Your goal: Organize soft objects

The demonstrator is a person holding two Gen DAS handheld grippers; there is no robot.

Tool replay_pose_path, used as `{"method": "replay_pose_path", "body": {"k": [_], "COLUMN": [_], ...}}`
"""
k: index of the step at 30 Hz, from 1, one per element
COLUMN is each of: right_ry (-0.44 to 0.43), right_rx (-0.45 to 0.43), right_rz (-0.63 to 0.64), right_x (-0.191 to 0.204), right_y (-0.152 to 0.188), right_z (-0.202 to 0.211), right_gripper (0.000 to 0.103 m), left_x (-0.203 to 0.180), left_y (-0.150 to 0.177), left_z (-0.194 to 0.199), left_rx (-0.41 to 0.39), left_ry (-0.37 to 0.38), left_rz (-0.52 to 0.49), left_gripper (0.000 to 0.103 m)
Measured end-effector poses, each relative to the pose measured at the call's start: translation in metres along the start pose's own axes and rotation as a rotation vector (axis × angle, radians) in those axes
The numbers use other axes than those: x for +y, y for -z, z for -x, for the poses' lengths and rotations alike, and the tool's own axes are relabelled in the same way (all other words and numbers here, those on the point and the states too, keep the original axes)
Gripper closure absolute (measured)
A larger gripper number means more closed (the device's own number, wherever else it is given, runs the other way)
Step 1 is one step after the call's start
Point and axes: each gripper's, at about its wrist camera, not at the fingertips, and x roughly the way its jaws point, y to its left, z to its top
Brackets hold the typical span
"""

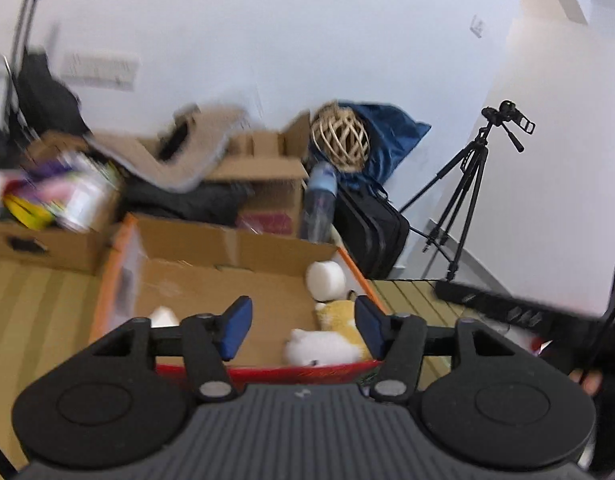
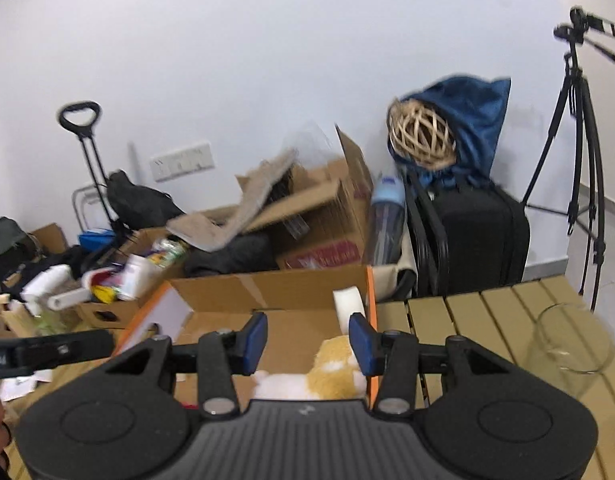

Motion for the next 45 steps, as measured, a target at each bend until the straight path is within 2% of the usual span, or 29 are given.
{"method": "replay_pose_path", "body": {"k": [8, 11, 12, 14, 19, 23, 26, 28, 32, 35, 36, 40, 45], "right_ry": [-0.022, -0.031, -0.035, -0.044, -0.007, 0.039, 0.043, 0.026, 0.042, -0.01, -0.036, -0.114, -0.208], "right_rx": [-0.074, -0.124, -0.143, -0.166, -0.159, -0.208, -0.214, -0.199, -0.179, -0.183, -0.172, -0.093, -0.025], "right_rz": [0.027, 0.064, 0.081, 0.132, 0.214, 0.25, 0.21, 0.173, 0.193, 0.159, 0.138, 0.081, 0.006], "right_x": [0.031, 0.049, 0.054, 0.064, 0.084, 0.099, 0.103, 0.103, 0.108, 0.109, 0.108, 0.11, 0.114], "right_y": [-0.006, 0.008, 0.017, 0.039, 0.105, 0.166, 0.203, 0.22, 0.233, 0.236, 0.235, 0.226, 0.197], "right_z": [0.11, 0.153, 0.168, 0.191, 0.228, 0.256, 0.267, 0.264, 0.25, 0.237, 0.231, 0.187, 0.116], "right_gripper": [0.052, 0.043, 0.033, 0.025, 0.024, 0.021, 0.021, 0.021, 0.023, 0.032, 0.038, 0.055, 0.059], "left_x": [-0.005, -0.015, -0.018, -0.021, -0.024, -0.019, -0.016, -0.011, 0.0, 0.011, 0.015, 0.031, 0.06], "left_y": [0.0, 0.017, 0.025, 0.05, 0.125, 0.187, 0.221, 0.232, 0.233, 0.23, 0.228, 0.205, 0.154], "left_z": [0.118, 0.159, 0.169, 0.189, 0.227, 0.257, 0.273, 0.272, 0.256, 0.237, 0.229, 0.185, 0.127], "left_rx": [-0.1, -0.16, -0.175, -0.191, -0.212, -0.236, -0.251, -0.226, -0.212, -0.203, -0.201, -0.162, -0.162], "left_ry": [-0.081, -0.073, -0.063, -0.053, -0.127, -0.178, -0.178, -0.181, -0.21, -0.21, -0.209, -0.198, -0.159], "left_rz": [-0.045, -0.077, -0.094, -0.152, -0.227, -0.226, -0.207, -0.178, -0.171, -0.133, -0.126, -0.11, -0.097], "left_gripper": [0.037, 0.027, 0.022, 0.021, 0.019, 0.017, 0.009, 0.009, 0.009, 0.01, 0.011, 0.027, 0.027]}}
